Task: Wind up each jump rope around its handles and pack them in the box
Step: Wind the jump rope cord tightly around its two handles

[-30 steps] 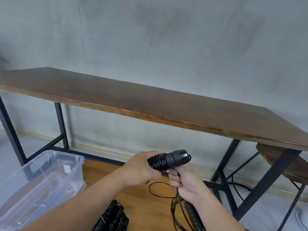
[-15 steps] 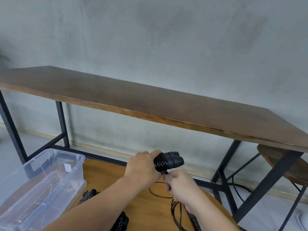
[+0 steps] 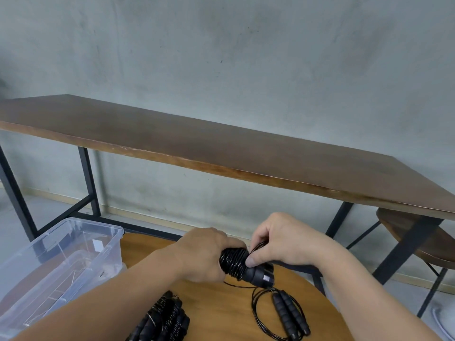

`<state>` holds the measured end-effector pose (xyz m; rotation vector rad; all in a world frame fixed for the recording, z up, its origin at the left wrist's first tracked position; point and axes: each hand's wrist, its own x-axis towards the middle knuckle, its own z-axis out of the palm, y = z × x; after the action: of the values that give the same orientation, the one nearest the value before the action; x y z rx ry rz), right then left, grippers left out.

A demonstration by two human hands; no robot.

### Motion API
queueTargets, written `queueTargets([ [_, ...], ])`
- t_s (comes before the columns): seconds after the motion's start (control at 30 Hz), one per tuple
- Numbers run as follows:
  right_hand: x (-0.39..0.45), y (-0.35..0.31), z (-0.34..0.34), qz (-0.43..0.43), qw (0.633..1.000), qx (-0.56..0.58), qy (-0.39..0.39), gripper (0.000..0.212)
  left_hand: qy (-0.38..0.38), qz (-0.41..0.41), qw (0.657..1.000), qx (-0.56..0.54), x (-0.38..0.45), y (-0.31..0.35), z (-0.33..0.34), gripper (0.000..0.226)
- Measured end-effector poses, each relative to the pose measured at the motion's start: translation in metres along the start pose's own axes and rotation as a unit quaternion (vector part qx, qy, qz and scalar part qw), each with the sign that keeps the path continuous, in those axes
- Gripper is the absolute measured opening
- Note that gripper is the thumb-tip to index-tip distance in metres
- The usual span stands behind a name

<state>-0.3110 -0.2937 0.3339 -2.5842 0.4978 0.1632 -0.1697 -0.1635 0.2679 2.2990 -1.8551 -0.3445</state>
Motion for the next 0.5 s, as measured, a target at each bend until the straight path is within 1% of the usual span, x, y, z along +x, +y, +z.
queueTargets([
  [0.13, 0.009, 0.019, -0.006, -0.04, 0.993, 0.109, -0.003, 0.014, -0.029, 0.002, 0.994, -0.102, -0.009, 0.0, -0.011, 0.067],
  [0.23, 0.014, 0.039, 0.002, -0.018, 0.975, 0.221, 0.017, 0.014, -0.046, 0.004, 0.981, -0.187, -0.017, 0.001, -0.014, 0.067],
  [0.27, 0.016, 0.047, 0.008, 0.004, 0.96, 0.279, 0.028, 0.018, -0.05, 0.008, 0.973, -0.225, -0.019, 0.001, -0.014, 0.066],
  [0.33, 0.019, 0.06, 0.023, 0.038, 0.915, 0.399, 0.045, 0.026, -0.034, 0.024, 0.959, -0.281, -0.019, 0.0, -0.016, 0.06],
  [0.37, 0.02, 0.062, 0.032, 0.048, 0.894, 0.443, 0.053, 0.023, -0.015, 0.029, 0.956, -0.293, -0.017, -0.002, -0.017, 0.057],
  [0.4, 0.022, 0.063, 0.04, 0.052, 0.875, 0.477, 0.062, 0.014, 0.005, 0.028, 0.952, -0.305, -0.015, -0.003, -0.017, 0.055],
  [0.43, 0.023, 0.062, 0.048, 0.046, 0.86, 0.504, 0.069, 0.017, 0.02, 0.02, 0.946, -0.322, -0.014, -0.004, -0.016, 0.056],
  [0.47, 0.025, 0.06, 0.054, 0.042, 0.844, 0.529, 0.076, 0.031, 0.031, 0.011, 0.939, -0.342, -0.012, -0.005, -0.015, 0.057],
  [0.5, 0.026, 0.058, 0.06, 0.037, 0.827, 0.554, 0.083, 0.039, 0.039, 0.004, 0.932, -0.36, -0.01, -0.005, -0.013, 0.057],
])
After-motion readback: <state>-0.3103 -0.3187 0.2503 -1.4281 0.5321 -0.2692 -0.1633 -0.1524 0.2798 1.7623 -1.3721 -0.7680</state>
